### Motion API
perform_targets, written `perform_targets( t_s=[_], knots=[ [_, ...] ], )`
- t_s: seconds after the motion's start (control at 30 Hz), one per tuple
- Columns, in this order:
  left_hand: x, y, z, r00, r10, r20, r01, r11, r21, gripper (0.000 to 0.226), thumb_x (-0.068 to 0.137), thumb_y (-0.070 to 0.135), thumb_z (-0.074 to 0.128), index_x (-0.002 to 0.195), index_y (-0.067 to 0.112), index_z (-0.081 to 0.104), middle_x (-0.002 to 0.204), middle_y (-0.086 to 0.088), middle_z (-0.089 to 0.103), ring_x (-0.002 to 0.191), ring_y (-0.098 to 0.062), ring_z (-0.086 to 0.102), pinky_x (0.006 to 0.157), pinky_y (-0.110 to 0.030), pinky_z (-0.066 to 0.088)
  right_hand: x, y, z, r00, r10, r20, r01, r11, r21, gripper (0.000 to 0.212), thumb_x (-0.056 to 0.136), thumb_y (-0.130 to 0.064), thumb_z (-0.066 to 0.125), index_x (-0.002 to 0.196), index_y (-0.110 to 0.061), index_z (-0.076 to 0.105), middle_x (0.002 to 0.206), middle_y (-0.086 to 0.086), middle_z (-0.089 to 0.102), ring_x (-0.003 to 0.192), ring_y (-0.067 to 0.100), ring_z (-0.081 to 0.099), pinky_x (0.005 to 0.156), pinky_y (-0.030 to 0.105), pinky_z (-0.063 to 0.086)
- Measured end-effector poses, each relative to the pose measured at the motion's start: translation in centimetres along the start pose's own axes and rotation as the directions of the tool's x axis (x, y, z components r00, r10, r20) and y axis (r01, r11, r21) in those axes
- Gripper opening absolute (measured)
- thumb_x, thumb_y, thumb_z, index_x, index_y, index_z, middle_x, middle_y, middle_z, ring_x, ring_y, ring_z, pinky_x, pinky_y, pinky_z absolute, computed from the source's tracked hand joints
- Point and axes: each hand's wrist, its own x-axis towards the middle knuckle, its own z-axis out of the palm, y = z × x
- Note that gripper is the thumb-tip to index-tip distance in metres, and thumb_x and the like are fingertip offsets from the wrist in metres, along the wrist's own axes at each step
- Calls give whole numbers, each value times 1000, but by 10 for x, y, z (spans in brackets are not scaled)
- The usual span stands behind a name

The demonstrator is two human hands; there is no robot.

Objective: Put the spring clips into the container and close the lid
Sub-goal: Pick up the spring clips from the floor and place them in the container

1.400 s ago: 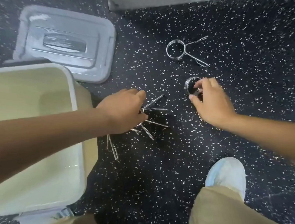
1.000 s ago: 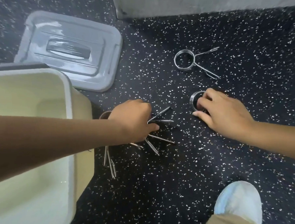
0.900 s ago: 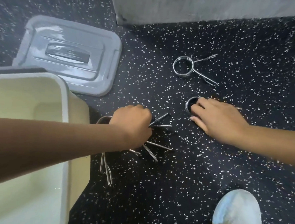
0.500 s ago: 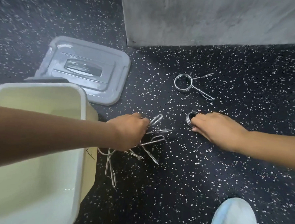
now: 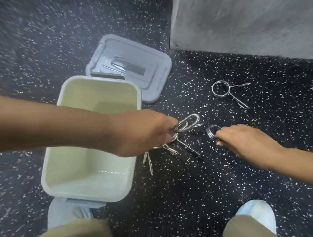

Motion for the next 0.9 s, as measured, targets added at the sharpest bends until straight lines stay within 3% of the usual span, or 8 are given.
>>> perform_targets(
  t_s=[0.17,0.23,0.4,0.5,0.6,0.67,0.77,0.9],
  knots=[
    [-58,-23,5,960,-43,-277,18,996,-90,9,101,38,49,97,32,54,82,9,62,73,-9,57,67,-34,51,12,-17,-18,996,-43,-82,43,999,9,19,101,-38,46,86,-28,51,73,-16,51,65,6,48,61,27,45],
    [-81,-34,16,915,-31,-402,25,1000,-19,5,100,41,48,98,38,52,91,15,64,77,-6,61,69,-34,53,14,-25,-24,989,-67,-133,70,997,21,21,100,-39,42,87,-27,55,74,-16,53,64,8,50,61,30,48],
    [-119,-62,50,907,3,-422,127,951,280,13,102,40,39,106,34,50,109,14,50,62,-19,57,55,-38,49,18,-42,-40,964,-97,-247,98,995,-11,23,98,-34,43,82,-22,54,70,-12,51,58,14,49,58,32,44],
    [-117,-82,75,932,-5,-363,175,882,437,8,95,21,57,101,25,54,110,3,52,50,-20,54,43,-36,43,23,-48,-46,953,-97,-287,97,995,-18,18,97,-31,50,82,-21,50,69,-10,47,59,17,45,59,32,35],
    [-102,-102,93,961,-118,-251,232,841,490,10,98,14,48,105,21,50,106,-2,47,64,-26,59,52,-43,50,31,-59,-51,945,-92,-313,97,995,0,18,97,-32,47,83,-21,51,69,-10,46,58,16,44,60,31,33],
    [-89,-111,99,970,-192,-148,241,816,526,14,99,10,40,108,17,49,106,-6,48,73,-29,58,53,-42,44,37,-67,-55,946,-83,-314,94,995,20,18,98,-33,48,84,-21,52,70,-10,47,58,16,45,59,32,37],
    [-67,-117,101,979,-204,-6,162,755,635,23,100,5,37,110,9,57,110,-10,57,82,-33,63,53,-39,33,45,-78,-61,943,-77,-324,99,994,49,18,99,-34,48,87,-21,54,73,-10,51,61,16,49,62,34,41],
    [-47,-131,111,979,-175,103,46,683,729,26,97,-1,42,102,6,67,103,-12,69,83,-34,69,60,-37,48,57,-92,-73,931,-92,-352,126,989,74,22,103,-36,46,91,-20,55,76,-7,56,64,17,53,69,36,43]
  ],
)
